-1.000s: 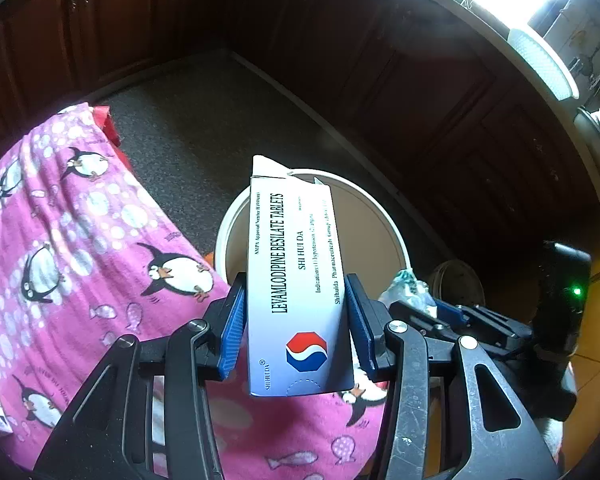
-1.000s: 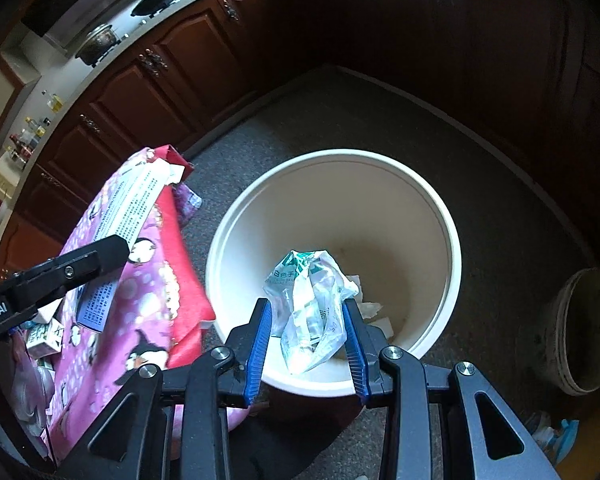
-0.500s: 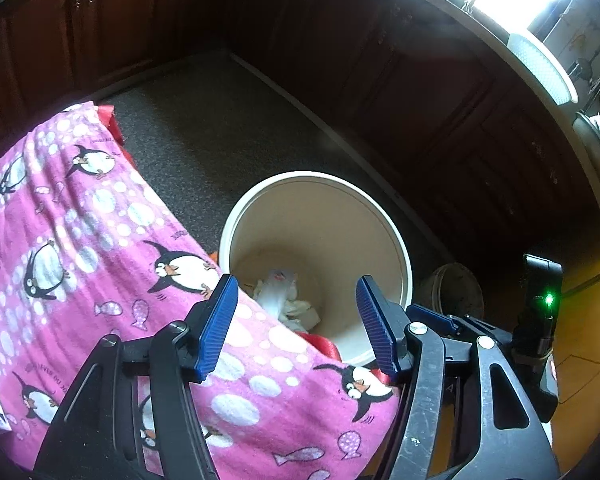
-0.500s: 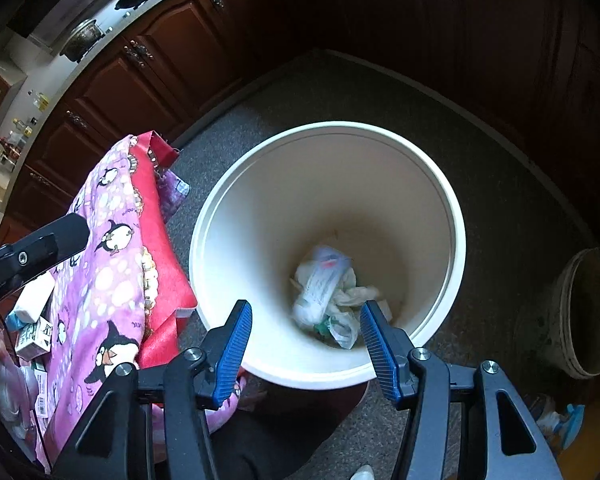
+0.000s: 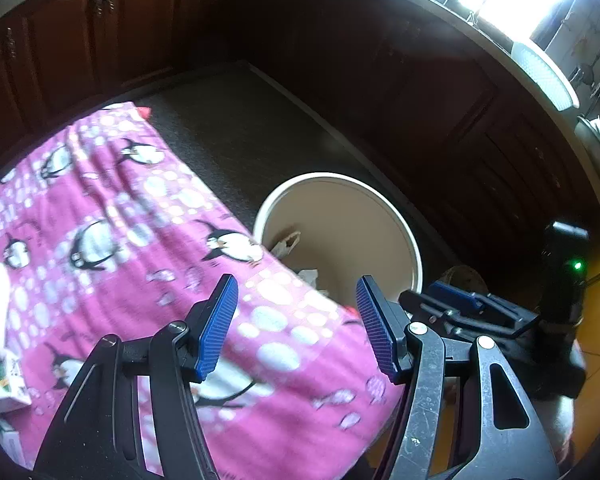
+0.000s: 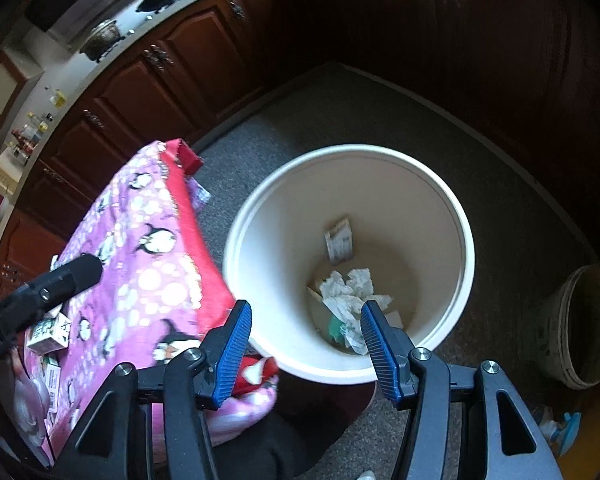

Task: Collect trash
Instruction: 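Move both open tools back over the items on the bedspread, then grasp the rainbow-logo medicine box with left tool while right tool grasps white sponge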

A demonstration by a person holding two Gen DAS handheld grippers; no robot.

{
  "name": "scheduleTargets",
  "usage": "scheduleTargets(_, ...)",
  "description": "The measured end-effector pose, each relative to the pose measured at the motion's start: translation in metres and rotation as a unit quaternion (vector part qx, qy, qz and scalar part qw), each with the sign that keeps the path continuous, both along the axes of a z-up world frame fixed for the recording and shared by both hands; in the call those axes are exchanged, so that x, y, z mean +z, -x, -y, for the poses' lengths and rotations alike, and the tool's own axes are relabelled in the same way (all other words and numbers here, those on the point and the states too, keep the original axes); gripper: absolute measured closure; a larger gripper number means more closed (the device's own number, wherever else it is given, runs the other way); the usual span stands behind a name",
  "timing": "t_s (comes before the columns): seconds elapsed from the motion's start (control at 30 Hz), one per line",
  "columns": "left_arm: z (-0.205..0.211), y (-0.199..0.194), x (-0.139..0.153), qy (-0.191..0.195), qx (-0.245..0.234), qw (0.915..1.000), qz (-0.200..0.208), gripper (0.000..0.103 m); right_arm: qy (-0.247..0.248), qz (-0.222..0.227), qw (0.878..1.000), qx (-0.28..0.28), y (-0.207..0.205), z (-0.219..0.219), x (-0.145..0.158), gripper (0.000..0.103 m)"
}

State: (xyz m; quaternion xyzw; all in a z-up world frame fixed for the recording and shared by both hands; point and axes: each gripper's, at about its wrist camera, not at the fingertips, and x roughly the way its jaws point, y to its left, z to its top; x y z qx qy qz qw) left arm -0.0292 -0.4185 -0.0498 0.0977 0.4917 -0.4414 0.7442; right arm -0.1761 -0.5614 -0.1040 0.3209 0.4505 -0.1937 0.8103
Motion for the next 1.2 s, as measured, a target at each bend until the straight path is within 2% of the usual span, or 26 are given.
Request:
scheduleTargets(0.43, -0.091, 0.002, 0.02, -0.007, 0.049, 0.9979, 0.041, 0.043, 0.025, 0.055, 0.996, 0.072, -0.034, -0.066, 0.056, 0.042)
scheduleTargets(0.73, -0.153, 0.0, 0.027, -0.021, 0.09, 0.9937, 0.063, 0.043, 0.019, 0.065, 0.987, 0.144, -0.072, -0.128, 0.062, 0.04)
scheduleTargets(1.1, -0.237, -0.008, 0.023, -0.031, 0.134, 0.9893, 0.05, 0.042, 0.014, 0.065, 0.975, 0.211, -0.099, -0.187, 0.065, 0.036)
scheduleTargets(1.2, -0.269, -0.013, 0.015, -0.036, 0.148, 0.9877, 0.034, 0.038, 0.014, 0.064, 0.971, 0.228, -0.105, -0.2, 0.064, 0.034)
